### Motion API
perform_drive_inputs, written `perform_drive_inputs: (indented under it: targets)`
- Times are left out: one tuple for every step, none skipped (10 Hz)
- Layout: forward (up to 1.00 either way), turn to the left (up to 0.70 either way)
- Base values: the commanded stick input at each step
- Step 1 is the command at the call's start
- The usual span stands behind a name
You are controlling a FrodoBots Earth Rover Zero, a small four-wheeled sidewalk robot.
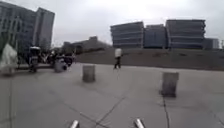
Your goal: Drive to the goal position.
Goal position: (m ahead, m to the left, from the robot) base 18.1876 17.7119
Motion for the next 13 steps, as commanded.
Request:
perform_drive_inputs:
  targets:
    - [1.0,-0.02]
    - [1.0,-0.34]
    - [1.0,-0.34]
    - [1.0,-0.34]
    - [1.0,-0.34]
    - [1.0,-0.34]
    - [1.0,-0.34]
    - [1.0,-0.34]
    - [1.0,-0.34]
    - [1.0,-0.34]
    - [1.0,-0.34]
    - [1.0,-0.26]
    - [1.0,0.06]
